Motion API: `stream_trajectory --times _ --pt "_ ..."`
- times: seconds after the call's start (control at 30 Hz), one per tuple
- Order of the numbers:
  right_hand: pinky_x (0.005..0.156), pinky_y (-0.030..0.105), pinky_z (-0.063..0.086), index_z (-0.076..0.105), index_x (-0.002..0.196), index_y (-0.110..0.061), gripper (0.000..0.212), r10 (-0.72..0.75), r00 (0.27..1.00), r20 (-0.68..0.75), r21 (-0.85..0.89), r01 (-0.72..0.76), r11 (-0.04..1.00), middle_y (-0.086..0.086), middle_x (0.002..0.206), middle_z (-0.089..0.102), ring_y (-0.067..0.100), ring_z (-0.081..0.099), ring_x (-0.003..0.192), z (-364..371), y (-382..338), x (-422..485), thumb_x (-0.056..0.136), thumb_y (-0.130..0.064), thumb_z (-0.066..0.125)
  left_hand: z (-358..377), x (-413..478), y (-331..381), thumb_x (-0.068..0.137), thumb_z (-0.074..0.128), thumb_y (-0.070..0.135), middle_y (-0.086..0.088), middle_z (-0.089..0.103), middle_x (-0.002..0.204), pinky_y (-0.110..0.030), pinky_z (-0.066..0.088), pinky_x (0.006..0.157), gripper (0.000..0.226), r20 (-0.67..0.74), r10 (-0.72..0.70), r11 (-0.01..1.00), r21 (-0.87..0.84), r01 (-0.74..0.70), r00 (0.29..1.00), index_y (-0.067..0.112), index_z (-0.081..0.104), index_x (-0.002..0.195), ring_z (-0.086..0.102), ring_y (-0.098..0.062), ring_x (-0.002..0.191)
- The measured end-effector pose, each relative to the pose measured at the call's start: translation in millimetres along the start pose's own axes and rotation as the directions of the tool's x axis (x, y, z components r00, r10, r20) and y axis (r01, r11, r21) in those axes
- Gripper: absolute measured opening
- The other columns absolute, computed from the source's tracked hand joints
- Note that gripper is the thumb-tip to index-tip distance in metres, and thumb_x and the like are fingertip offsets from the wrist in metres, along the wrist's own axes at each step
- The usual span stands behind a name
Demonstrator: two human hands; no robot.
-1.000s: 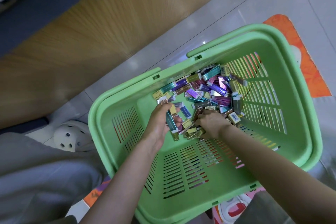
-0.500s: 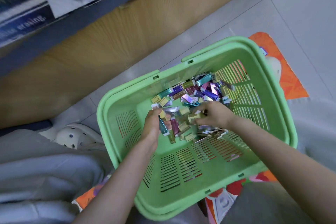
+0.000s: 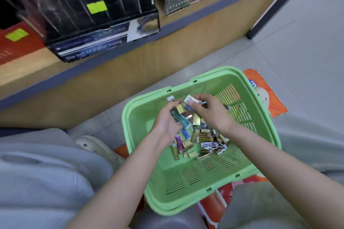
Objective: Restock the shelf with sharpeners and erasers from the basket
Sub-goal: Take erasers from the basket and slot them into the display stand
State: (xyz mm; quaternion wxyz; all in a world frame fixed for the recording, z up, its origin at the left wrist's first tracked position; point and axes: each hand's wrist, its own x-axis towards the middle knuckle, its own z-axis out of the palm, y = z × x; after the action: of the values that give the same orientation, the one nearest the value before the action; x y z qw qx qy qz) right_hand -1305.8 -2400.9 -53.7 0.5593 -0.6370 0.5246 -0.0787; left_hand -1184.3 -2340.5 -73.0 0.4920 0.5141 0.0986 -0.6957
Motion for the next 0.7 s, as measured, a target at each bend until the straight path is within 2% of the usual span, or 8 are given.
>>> stream_trajectory --times 0.1,0.2,0.27,0.33,0.47,0.53,0.6,0.7 --pt "0.072 0.009 0.041 0.060 0.101 -0.021 0.011 -0.054 0.997 -0.050 -0.040 0.052 0.998 -0.014 0.087 0.063 -0.011 0.058 0.072 0 -18 -15 0.092 -0.027 0.059 2 -20 7 0.095 0.052 0.021 -0.011 0.061 0.099 -0.038 0.054 0.079 0.030 0.060 0.029 0.998 0.047 -0.031 0.998 0.007 0.052 0.121 0.063 -0.022 0.082" --pt "0.088 0.028 0.047 0.067 0.111 -0.008 0.032 -0.052 0.990 -0.134 -0.009 0.051 0.999 0.005 0.109 0.068 0.015 0.061 0.102 2 -31 -26 0.091 -0.032 0.060 1 -43 12 0.084 0.062 0.024 -0.009 0.064 0.096 -0.035 0.054 0.071 0.039 0.132 0.071 0.997 0.034 -0.076 0.989 0.008 0.053 0.118 0.066 -0.018 0.077" --pt "0.080 0.031 0.050 0.067 0.111 -0.008 0.032 0.004 0.990 -0.139 0.097 0.010 0.995 0.009 0.106 0.069 0.017 0.064 0.096 2 -40 -34 0.091 -0.032 0.060 0 -55 16 0.075 0.068 0.021 -0.007 0.067 0.094 -0.035 0.056 0.072 0.039 0.170 0.099 0.994 0.030 -0.106 0.980 0.008 0.057 0.110 0.068 -0.018 0.078" --pt "0.071 0.026 0.051 0.066 0.108 -0.008 0.027 0.038 0.995 -0.094 0.217 -0.017 0.976 0.009 0.099 0.071 0.015 0.066 0.085 3 -48 -42 0.093 -0.029 0.058 0 -65 20 0.075 0.070 0.013 -0.007 0.068 0.090 -0.033 0.056 0.069 0.031 0.165 0.116 0.992 0.023 -0.121 0.979 0.008 0.059 0.104 0.067 -0.017 0.078" --pt "0.069 0.013 0.048 0.062 0.109 -0.005 0.028 0.026 0.997 -0.072 0.286 -0.004 0.958 0.008 0.102 0.070 0.010 0.064 0.085 8 -66 -55 0.095 -0.028 0.053 6 -85 27 0.080 0.069 0.002 -0.005 0.071 0.078 -0.029 0.054 0.058 0.024 0.124 0.135 0.991 -0.021 -0.134 0.983 0.008 0.060 0.101 0.067 -0.016 0.073" --pt "0.082 0.025 0.051 0.060 0.108 -0.005 0.030 0.013 0.994 -0.104 0.307 0.020 0.952 0.012 0.103 0.069 0.017 0.063 0.090 11 -75 -58 0.096 -0.031 0.051 10 -95 32 0.080 0.068 -0.001 -0.004 0.071 0.075 -0.026 0.054 0.053 0.030 0.144 0.172 0.985 -0.029 -0.170 0.975 0.008 0.060 0.107 0.069 -0.014 0.066" --pt "0.095 0.037 0.047 0.058 0.109 -0.007 0.034 0.011 0.989 -0.145 0.298 0.033 0.954 0.011 0.106 0.068 0.021 0.062 0.101 12 -85 -58 0.096 -0.037 0.050 12 -104 38 0.079 0.067 -0.005 -0.003 0.071 0.075 -0.023 0.054 0.053 0.033 0.166 0.232 0.971 0.013 -0.237 0.958 0.009 0.060 0.109 0.069 -0.011 0.063" --pt "0.094 0.040 0.045 0.055 0.095 -0.011 0.031 -0.019 0.987 -0.158 0.334 0.071 0.940 0.008 0.098 0.066 0.028 0.060 0.097 12 -100 -58 0.097 -0.041 0.047 15 -115 49 0.077 0.068 -0.008 -0.002 0.071 0.078 -0.023 0.056 0.059 0.037 0.157 0.314 0.939 0.092 -0.331 0.936 0.007 0.059 0.110 0.068 -0.010 0.065"
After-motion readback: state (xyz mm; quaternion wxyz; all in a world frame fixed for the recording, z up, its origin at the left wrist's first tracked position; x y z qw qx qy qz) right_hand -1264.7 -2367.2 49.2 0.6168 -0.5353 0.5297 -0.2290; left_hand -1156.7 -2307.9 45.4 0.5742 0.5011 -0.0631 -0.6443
